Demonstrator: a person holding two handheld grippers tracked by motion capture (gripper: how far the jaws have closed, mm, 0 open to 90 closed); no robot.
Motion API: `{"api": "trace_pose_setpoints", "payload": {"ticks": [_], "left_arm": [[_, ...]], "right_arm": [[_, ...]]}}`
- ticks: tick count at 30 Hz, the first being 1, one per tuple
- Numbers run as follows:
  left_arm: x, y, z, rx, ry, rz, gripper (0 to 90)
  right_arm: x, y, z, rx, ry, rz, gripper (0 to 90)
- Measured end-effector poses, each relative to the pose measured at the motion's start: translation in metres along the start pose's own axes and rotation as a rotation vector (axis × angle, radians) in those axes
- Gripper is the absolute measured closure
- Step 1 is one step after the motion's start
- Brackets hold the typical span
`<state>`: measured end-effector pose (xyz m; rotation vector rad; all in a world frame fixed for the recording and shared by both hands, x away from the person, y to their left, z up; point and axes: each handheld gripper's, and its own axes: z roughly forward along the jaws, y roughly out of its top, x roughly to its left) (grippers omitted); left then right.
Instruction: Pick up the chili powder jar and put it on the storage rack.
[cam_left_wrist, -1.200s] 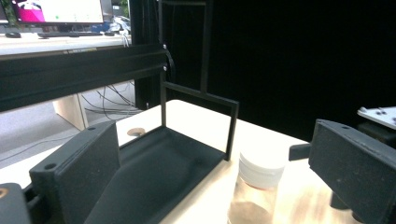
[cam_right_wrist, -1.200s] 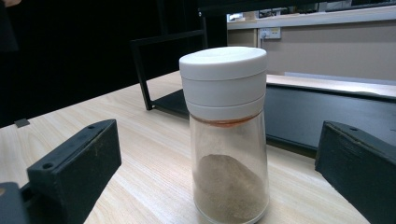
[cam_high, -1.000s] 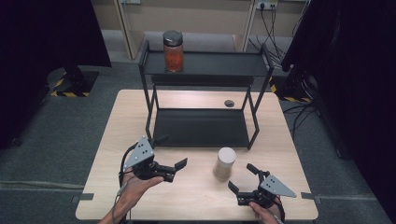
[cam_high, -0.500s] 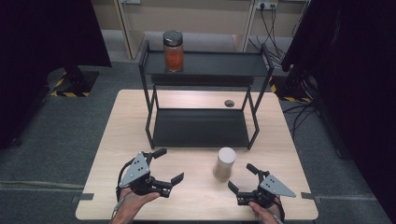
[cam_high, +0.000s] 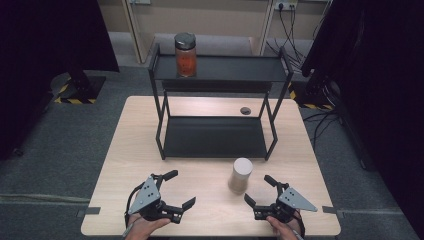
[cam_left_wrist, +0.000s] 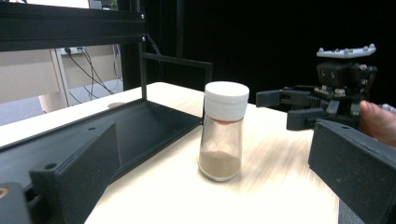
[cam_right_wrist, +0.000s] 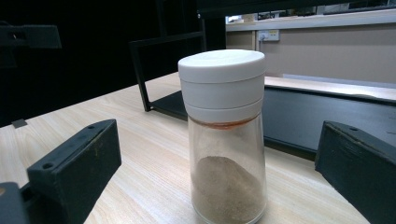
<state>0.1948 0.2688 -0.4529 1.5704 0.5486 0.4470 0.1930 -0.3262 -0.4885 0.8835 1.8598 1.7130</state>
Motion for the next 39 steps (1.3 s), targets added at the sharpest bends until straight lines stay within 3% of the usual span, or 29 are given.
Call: {"api": "trace_pose_setpoints", "payload": {"ticks": [7, 23, 39], "left_arm": [[-0.001, -0.02, -0.004, 0.004, 0.003, -0.006, 1.7], [-0.008, -0.048, -0.008, 0.004, 0.014, 0.03, 1.9], [-0.01, -0.059, -0.009, 0.009, 0.027, 0.03, 2.0]], "right_arm": [[0.0, 0.0, -0.001, -0.008, -0.001, -0.004, 0.6], [-0.001, 0.0, -0.003, -0.019, -0.001, -0.003, 0.6], [0.0, 0.0, -0.004, -0.02, 0.001, -0.007, 0.6]]}}
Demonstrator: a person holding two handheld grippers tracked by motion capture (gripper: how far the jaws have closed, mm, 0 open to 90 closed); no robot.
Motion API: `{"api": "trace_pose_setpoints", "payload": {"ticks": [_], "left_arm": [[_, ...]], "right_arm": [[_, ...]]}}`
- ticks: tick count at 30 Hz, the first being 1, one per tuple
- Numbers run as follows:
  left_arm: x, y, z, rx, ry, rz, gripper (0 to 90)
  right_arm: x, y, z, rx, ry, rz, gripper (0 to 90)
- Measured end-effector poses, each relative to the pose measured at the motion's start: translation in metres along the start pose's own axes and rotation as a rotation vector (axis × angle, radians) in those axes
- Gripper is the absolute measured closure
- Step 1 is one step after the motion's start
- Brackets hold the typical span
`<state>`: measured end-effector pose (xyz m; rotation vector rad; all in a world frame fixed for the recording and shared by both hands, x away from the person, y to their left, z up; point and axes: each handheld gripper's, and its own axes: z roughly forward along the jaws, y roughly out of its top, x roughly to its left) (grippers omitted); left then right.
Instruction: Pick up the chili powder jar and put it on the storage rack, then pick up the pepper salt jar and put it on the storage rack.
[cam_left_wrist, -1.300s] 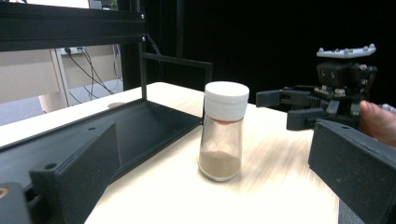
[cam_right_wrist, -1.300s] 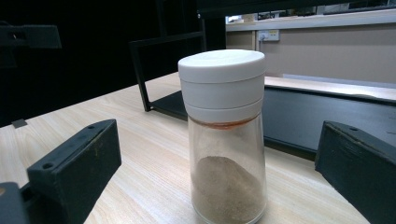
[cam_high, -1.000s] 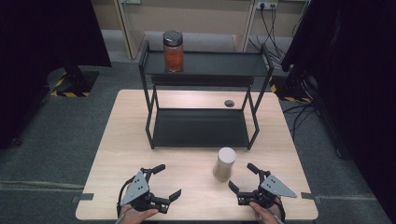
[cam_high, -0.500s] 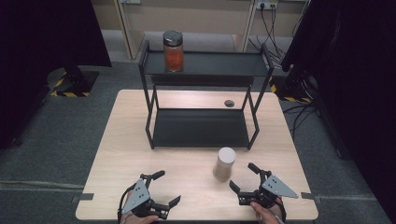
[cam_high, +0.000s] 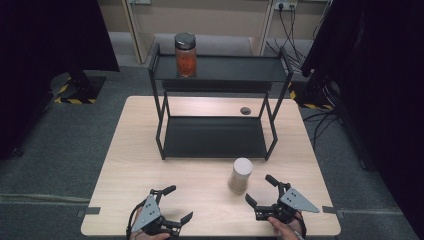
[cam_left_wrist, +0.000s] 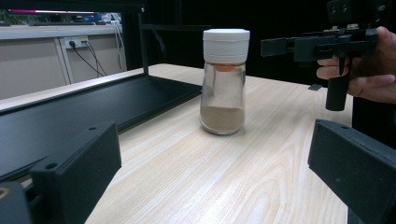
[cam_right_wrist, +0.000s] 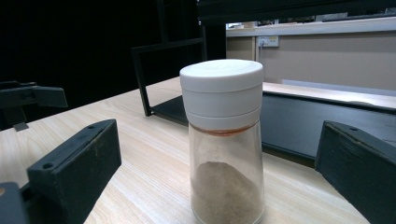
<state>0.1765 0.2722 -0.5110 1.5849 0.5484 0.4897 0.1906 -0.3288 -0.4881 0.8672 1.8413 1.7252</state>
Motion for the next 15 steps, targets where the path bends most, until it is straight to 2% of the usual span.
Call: {"api": "trace_pose_setpoints", "payload": {"ticks": [15], "left_arm": [[-0.001, -0.0013, 0.0009, 0.004, 0.0, -0.003, 2.0]], "right_arm": [[0.0, 0.0007, 0.0045, 0.006, -0.007, -0.002, 0.6]]}}
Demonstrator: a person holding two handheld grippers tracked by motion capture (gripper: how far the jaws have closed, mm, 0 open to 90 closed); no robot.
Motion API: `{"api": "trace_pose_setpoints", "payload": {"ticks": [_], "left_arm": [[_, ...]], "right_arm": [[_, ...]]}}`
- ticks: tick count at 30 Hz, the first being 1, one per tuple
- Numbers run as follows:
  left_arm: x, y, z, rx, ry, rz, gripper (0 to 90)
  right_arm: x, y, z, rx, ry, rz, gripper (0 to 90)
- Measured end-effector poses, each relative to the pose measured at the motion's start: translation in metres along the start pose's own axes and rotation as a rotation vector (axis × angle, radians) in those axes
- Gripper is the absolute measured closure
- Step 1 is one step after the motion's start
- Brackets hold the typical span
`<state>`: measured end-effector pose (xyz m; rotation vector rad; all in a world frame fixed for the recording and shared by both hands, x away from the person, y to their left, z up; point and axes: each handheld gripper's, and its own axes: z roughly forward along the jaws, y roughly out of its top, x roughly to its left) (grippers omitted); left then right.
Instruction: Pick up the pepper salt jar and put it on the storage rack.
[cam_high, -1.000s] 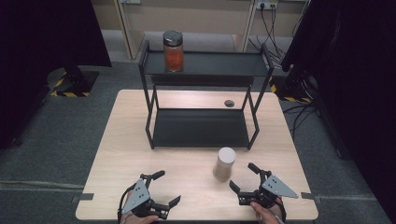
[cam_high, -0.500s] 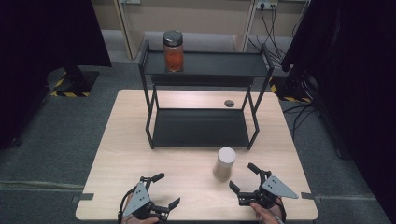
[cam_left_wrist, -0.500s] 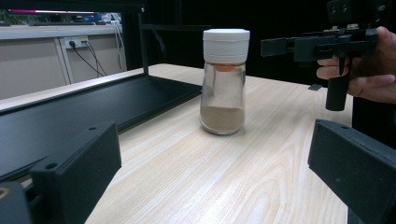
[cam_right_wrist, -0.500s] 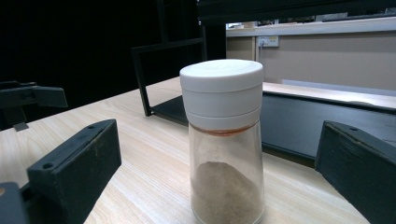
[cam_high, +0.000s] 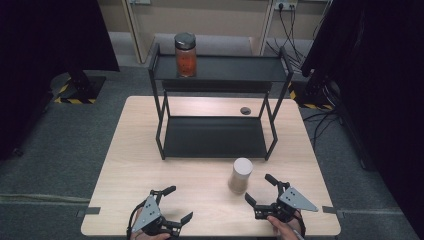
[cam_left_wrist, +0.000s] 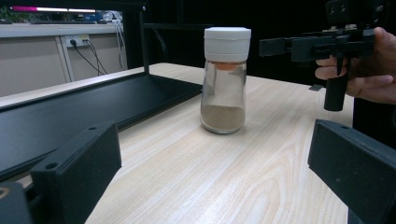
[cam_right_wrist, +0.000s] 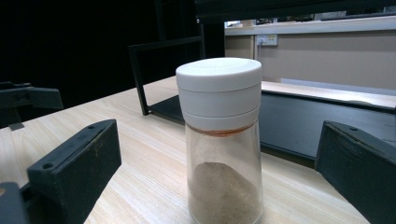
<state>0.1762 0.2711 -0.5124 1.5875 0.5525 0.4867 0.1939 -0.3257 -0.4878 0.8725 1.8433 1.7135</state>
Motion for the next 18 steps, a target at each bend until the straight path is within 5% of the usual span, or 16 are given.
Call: {"api": "trace_pose_setpoints", "payload": {"ticks": [18], "left_arm": [[0.0, -0.001, -0.004, -0.018, 0.01, -0.01, 2.0]], "right_arm": [[0.001, 0.006, 0.019, 0.026, -0.01, -0.039, 0.7]]}}
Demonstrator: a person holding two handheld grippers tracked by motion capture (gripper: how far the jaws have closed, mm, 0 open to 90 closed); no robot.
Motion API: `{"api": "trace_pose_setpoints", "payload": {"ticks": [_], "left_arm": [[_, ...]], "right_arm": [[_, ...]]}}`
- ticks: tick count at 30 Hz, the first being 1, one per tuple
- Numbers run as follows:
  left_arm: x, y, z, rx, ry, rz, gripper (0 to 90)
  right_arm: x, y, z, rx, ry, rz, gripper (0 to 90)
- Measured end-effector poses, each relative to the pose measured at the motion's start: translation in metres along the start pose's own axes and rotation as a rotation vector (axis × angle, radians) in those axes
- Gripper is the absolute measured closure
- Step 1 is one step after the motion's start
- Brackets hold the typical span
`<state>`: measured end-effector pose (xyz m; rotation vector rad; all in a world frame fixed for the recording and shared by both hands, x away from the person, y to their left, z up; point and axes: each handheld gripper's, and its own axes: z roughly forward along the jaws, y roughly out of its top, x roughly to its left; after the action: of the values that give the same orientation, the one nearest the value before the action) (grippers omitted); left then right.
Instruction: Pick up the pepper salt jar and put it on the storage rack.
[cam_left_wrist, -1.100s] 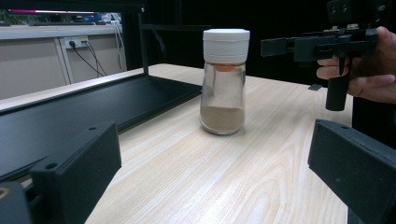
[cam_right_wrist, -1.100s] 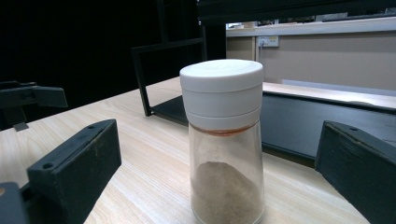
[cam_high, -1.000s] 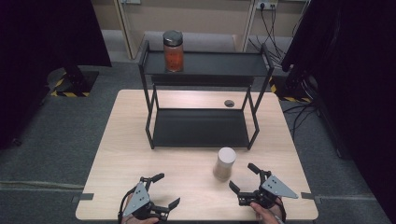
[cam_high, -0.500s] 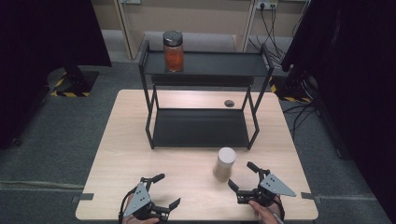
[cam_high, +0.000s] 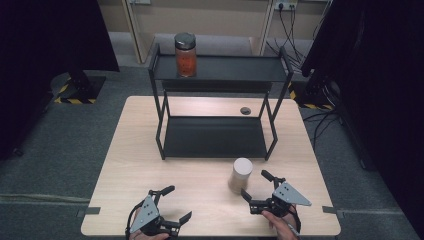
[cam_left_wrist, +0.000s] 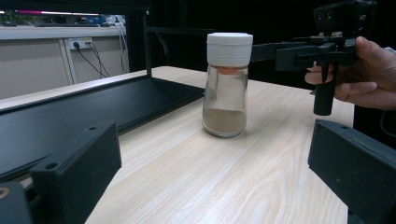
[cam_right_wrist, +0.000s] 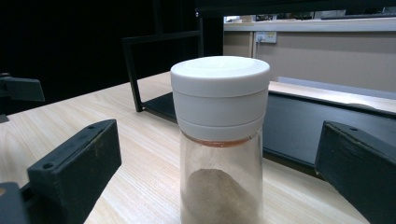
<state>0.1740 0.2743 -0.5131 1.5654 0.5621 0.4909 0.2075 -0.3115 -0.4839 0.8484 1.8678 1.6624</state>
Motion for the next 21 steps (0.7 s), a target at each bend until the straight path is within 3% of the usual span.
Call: {"api": "trace_pose_setpoints", "payload": {"ticks": [9, 21], "left_arm": [[0.0, 0.0, -0.001, -0.001, 0.007, -0.004, 2.0], [0.0, -0.001, -0.002, -0.007, 0.007, -0.006, 2.0]], "right_arm": [[0.001, 0.004, 0.016, 0.021, -0.009, -0.021, 2.4], [-0.004, 0.006, 0.033, 0.059, -0.01, -0.037, 12.6]]}}
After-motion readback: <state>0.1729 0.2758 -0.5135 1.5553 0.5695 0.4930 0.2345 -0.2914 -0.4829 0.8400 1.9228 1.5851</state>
